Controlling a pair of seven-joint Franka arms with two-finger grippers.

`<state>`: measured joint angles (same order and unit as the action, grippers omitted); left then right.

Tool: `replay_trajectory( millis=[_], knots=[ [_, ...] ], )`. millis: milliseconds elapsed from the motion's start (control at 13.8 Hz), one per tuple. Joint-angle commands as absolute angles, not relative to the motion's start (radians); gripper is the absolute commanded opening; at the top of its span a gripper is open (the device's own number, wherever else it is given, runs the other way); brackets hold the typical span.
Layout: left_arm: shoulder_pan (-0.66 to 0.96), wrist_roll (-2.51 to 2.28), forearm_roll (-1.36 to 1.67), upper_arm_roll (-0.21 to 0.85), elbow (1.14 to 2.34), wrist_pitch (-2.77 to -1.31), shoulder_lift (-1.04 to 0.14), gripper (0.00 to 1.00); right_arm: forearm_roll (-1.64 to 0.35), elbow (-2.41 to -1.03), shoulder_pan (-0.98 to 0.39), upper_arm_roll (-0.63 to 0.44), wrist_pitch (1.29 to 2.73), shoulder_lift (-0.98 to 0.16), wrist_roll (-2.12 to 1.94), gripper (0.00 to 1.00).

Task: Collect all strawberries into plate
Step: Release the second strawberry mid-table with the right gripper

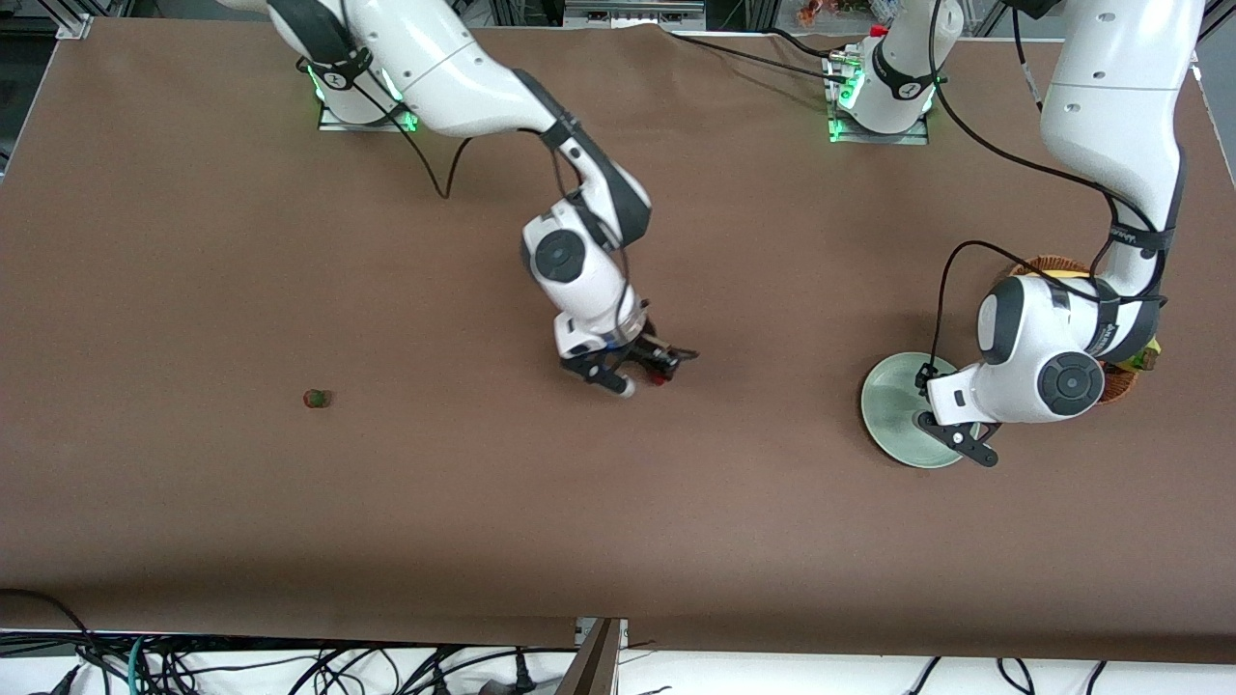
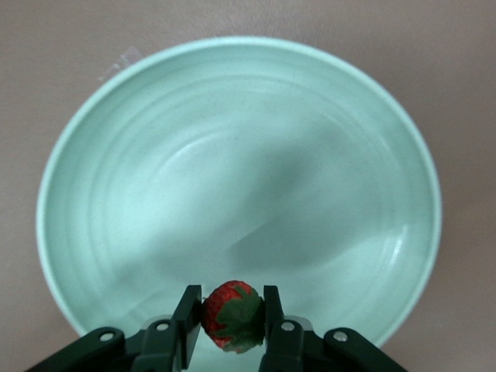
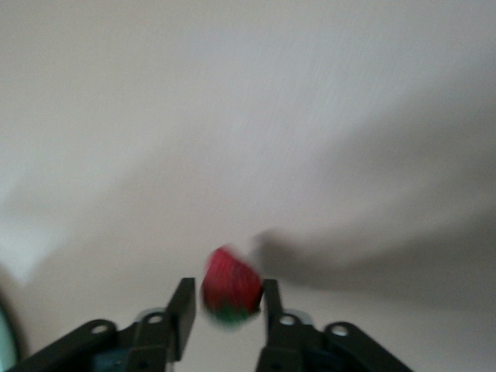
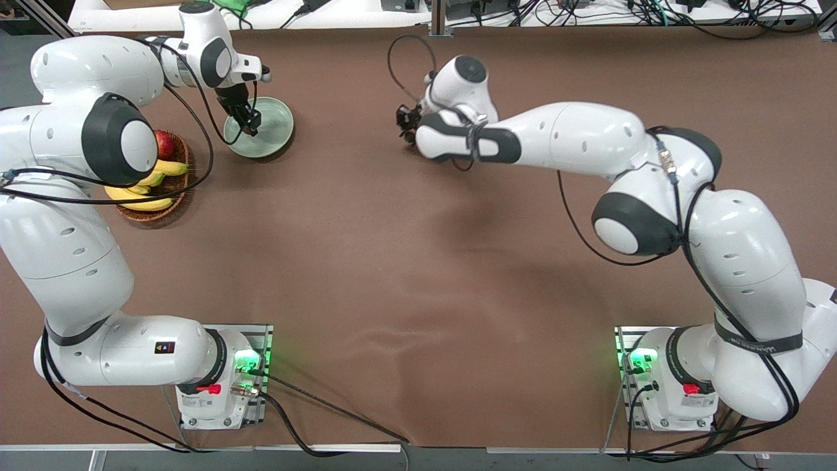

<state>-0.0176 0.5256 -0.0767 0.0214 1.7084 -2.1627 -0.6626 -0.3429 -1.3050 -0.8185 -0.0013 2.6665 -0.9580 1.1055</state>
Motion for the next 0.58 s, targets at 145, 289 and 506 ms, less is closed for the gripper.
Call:
replay_trajectory(
  millis=[145,289,506],
  knots=[
    [-0.029,0.564,-0.094,0.035,1.700,-2.177,-0.666,1.00,-0.351,-1.259,-0.841,-0.018,2.675,-0.953,1.169,0.77],
    [-0.029,0.563,-0.094,0.044,1.697,-2.161,-0.647,1.00,-0.339,-1.259,-0.796,-0.021,2.584,-0.925,1.154,0.77],
    [-0.015,0.534,-0.066,0.051,1.689,-2.091,-0.589,1.00,-0.319,-1.259,-0.677,-0.021,2.339,-0.844,1.007,0.77]
  ],
)
